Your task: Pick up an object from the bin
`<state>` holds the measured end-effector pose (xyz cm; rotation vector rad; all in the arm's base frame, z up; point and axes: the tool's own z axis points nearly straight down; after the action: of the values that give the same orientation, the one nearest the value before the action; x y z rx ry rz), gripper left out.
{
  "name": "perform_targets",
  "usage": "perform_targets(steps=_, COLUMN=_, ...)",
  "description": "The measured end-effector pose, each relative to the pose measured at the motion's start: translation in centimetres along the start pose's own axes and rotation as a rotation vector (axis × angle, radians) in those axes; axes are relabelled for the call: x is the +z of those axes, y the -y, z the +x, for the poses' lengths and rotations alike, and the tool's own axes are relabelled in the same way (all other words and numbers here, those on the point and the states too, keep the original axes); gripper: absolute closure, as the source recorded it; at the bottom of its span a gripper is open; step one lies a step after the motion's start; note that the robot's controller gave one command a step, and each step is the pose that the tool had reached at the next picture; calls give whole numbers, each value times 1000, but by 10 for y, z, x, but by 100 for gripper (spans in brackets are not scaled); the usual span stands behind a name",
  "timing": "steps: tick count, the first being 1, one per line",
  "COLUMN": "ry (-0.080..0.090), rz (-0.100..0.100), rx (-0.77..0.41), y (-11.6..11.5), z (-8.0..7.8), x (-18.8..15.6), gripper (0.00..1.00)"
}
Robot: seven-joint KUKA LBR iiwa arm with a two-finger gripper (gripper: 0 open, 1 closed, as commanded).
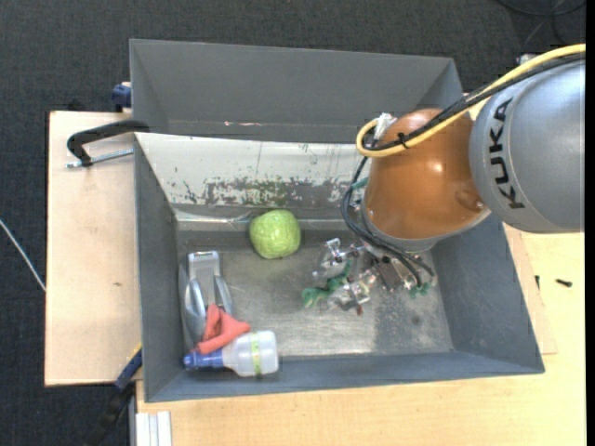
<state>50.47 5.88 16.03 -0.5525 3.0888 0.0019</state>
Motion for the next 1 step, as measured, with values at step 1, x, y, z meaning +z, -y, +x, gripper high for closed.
perform_targets(steps=1, ry=1, rz=0, rx=-14, y=2, z=-20, x=-83, gripper=100)
